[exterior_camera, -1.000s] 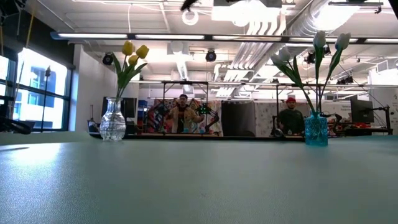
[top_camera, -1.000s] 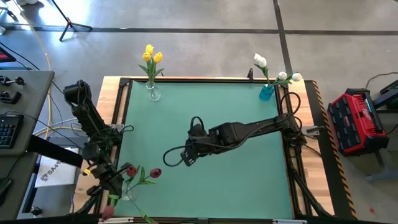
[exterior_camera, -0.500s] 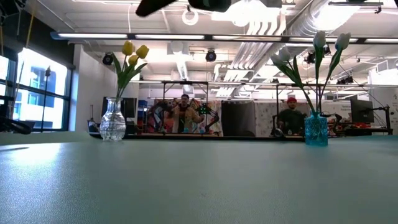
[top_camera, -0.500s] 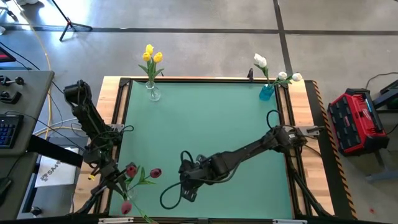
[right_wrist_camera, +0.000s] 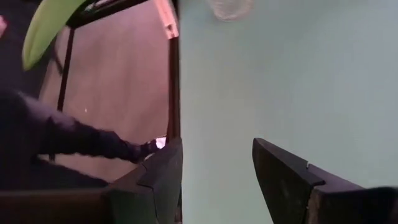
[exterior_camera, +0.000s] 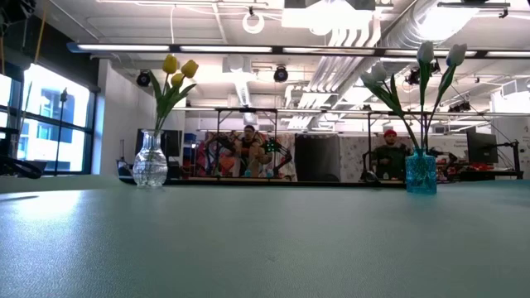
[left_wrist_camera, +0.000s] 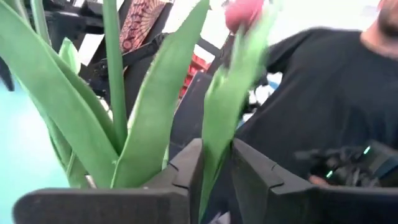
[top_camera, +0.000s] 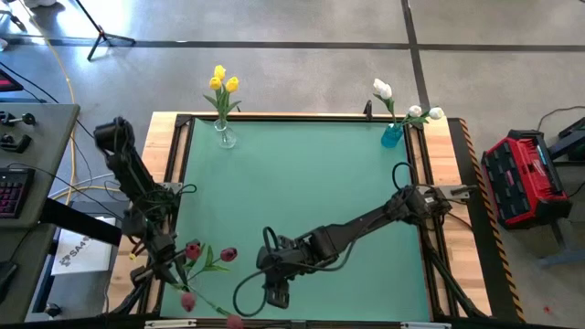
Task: Sort flowers into vase by color
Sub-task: Put the red flower into the bottom transparent vase, then adjust the red flower in the bottom transparent vase, then return to Home Position
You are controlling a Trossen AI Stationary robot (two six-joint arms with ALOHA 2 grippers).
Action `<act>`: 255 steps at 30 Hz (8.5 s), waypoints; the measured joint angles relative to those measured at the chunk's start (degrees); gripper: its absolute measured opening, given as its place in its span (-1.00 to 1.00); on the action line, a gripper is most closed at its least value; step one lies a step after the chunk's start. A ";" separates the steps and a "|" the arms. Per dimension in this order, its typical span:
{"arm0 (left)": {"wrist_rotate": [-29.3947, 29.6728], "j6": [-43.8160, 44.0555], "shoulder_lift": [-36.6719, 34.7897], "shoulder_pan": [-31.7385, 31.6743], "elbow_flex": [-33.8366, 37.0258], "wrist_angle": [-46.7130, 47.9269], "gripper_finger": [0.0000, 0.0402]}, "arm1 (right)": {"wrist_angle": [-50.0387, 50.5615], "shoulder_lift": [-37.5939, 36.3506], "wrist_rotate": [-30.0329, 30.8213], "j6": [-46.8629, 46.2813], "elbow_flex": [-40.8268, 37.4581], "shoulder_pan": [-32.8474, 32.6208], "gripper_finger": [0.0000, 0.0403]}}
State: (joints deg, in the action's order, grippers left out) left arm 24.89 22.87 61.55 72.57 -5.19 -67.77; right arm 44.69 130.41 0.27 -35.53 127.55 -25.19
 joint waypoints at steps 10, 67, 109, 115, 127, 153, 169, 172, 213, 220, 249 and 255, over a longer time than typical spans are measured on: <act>0.72 5.42 -7.46 0.03 0.00 1.68 -0.59 | -13.91 3.54 -6.67 12.99 0.00 1.26 -0.09; 25.23 -11.53 -35.23 0.02 -0.02 6.86 -0.69 | -46.55 4.54 -11.49 0.78 -0.02 2.03 -0.49; 37.41 -38.16 -35.94 0.04 -10.95 11.33 -0.69 | -56.60 12.61 -12.99 -13.68 0.02 -0.50 -0.49; 37.33 -37.97 -35.90 1.01 -10.95 11.42 -0.70 | -51.99 12.61 -3.96 -11.93 0.00 -1.55 -0.50; 37.24 -37.59 -33.76 0.53 -10.95 11.65 -0.96 | -63.47 18.35 -6.86 -9.50 0.00 -4.33 -0.88; 47.20 -44.10 -31.95 -0.55 -23.06 22.11 -0.99 | -54.74 14.25 2.11 -1.55 7.41 -0.86 -0.91; 43.50 -30.13 -23.98 -1.90 -34.51 46.12 -1.00 | -19.09 -7.38 27.32 18.27 7.50 -1.60 -1.00; 42.35 -28.97 -22.33 -3.84 -34.51 46.84 -1.00 | -13.00 -9.99 31.36 18.70 7.50 -1.60 -1.00; -2.15 -9.82 -25.40 -46.66 -34.56 68.68 -1.00 | -3.02 -23.26 21.13 19.49 -5.07 9.46 -1.00; -7.42 -6.85 -26.18 -49.95 -34.56 79.78 -1.00 | -19.75 -31.55 18.19 17.35 -25.60 12.95 -1.00; -49.84 -11.10 -8.41 -94.09 -34.51 59.86 -1.00 | -45.99 -66.75 -7.76 28.09 -70.35 32.80 -1.00; -49.70 -12.97 -9.40 -99.56 -34.51 59.71 -1.00 | -46.53 -69.99 -22.77 28.75 -74.25 44.08 -1.00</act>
State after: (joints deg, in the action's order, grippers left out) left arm -24.81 9.91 52.15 -26.99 -39.70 -8.06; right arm -1.84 60.42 -22.50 -6.78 53.30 18.89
